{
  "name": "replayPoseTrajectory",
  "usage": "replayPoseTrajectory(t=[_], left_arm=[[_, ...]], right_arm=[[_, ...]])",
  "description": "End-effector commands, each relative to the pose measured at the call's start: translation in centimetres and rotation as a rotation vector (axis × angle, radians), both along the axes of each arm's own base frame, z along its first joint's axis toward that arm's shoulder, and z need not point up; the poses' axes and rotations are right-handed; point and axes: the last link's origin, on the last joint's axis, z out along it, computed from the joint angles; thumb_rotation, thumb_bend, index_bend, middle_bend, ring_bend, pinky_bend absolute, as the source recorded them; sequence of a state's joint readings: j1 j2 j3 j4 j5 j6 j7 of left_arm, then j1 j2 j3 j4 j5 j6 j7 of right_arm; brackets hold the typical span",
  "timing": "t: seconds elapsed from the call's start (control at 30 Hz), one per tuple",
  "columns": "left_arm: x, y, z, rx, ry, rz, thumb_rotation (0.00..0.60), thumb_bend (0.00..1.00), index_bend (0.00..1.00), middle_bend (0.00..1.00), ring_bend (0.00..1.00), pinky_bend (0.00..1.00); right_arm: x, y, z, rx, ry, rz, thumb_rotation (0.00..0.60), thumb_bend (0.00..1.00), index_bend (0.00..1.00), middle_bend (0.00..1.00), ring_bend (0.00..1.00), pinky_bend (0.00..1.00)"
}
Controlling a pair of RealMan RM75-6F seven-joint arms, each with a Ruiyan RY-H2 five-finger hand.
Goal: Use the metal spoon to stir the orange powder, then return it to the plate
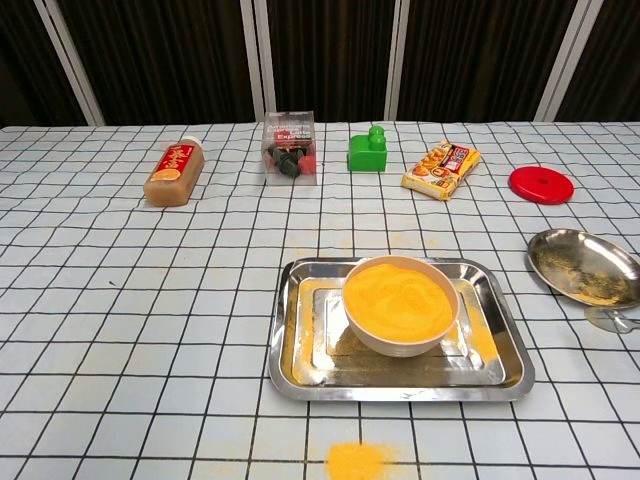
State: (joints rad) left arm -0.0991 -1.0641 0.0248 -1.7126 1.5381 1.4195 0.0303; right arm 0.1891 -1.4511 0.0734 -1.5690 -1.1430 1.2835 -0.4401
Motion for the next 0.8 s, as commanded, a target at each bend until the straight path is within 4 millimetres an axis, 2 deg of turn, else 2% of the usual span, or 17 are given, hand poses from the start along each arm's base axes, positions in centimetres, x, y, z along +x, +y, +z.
replayPoseTrajectory(t=[0.03, 0.17, 0.27, 0.57, 0.8], left_arm=[[0.0, 0.0, 0.0, 0.001, -0.001, 0.0, 0.6, 0.0, 0.0, 0.0, 0.0, 0.0], [0.0, 0.0, 0.0, 0.002, -0.001, -0.001, 0.6, 0.0, 0.0, 0.0, 0.0, 0.0], [0.0, 0.0, 0.0, 0.001, -0.002, -0.001, 0.6, 0.0, 0.0, 0.0, 0.0, 0.0], [0.1, 0.0, 0.0, -0.001, -0.007, -0.002, 0.6, 0.0, 0.0, 0.0, 0.0, 0.0], [0.0, 0.0, 0.0, -0.002, -0.009, -0.001, 0.6, 0.0, 0.0, 0.0, 0.0, 0.0]], right_arm=[[0.2, -0.2, 0.3, -0.015, -0.01, 0.006, 0.6, 0.48, 0.61, 0.38, 0.17, 0.0], [0.4, -0.5, 0.7, -0.035, -0.021, 0.013, 0.6, 0.49, 0.61, 0.49, 0.31, 0.0], [0.5, -0.7, 1.0, -0.047, -0.03, 0.015, 0.6, 0.5, 0.61, 0.53, 0.36, 0.0], [0.8, -0.9, 1.1, -0.052, -0.011, 0.02, 0.6, 0.53, 0.63, 0.57, 0.4, 0.0], [2.0, -1.6, 1.2, -0.066, 0.005, 0.054, 0.6, 0.53, 0.64, 0.58, 0.4, 0.0]])
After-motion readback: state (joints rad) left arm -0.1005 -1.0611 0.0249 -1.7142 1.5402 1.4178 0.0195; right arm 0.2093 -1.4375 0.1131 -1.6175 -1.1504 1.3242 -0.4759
